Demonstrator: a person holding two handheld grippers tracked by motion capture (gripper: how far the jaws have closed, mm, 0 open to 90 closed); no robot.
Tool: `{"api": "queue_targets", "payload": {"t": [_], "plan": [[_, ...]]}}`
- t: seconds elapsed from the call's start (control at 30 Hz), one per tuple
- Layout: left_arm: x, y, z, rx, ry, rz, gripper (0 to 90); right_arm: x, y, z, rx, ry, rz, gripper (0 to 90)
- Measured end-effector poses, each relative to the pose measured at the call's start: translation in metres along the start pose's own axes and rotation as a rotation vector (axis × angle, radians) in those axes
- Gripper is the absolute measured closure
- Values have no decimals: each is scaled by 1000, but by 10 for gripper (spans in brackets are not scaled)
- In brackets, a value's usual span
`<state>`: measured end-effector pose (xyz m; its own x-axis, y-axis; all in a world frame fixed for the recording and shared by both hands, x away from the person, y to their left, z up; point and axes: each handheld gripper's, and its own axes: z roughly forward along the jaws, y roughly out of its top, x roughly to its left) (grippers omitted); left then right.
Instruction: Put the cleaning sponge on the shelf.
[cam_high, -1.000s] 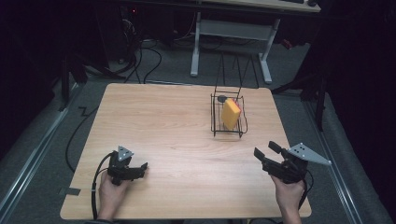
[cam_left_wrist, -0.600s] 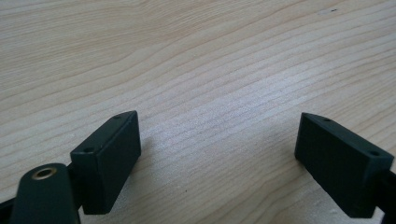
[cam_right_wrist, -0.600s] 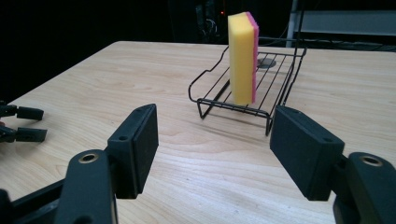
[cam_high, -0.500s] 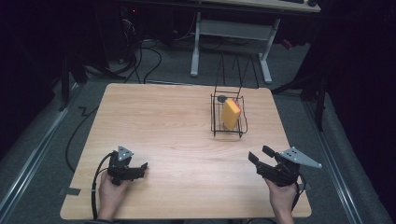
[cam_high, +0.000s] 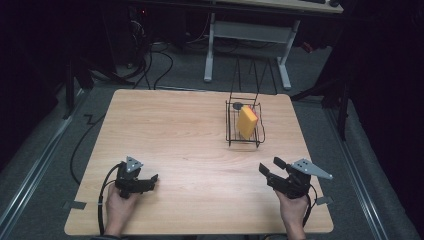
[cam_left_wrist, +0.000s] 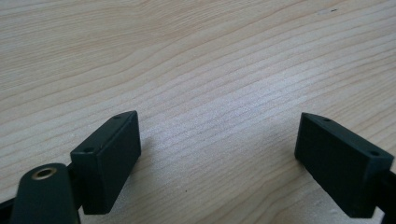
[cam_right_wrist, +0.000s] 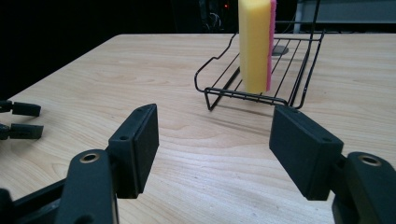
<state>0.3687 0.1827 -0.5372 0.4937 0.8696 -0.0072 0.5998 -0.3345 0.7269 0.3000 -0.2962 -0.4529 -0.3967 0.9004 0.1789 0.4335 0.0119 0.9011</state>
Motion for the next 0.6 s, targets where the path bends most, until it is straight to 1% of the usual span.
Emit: {"api": "queue_targets", "payload": {"t": [0.43,0.6], "plan": [[0,0,0,0,-1,-3,148,-3,-11,16,28,-1,20,342],[0,0,0,0,-1,-3,149,-5,-12,20,38,-1,26,341]]}}
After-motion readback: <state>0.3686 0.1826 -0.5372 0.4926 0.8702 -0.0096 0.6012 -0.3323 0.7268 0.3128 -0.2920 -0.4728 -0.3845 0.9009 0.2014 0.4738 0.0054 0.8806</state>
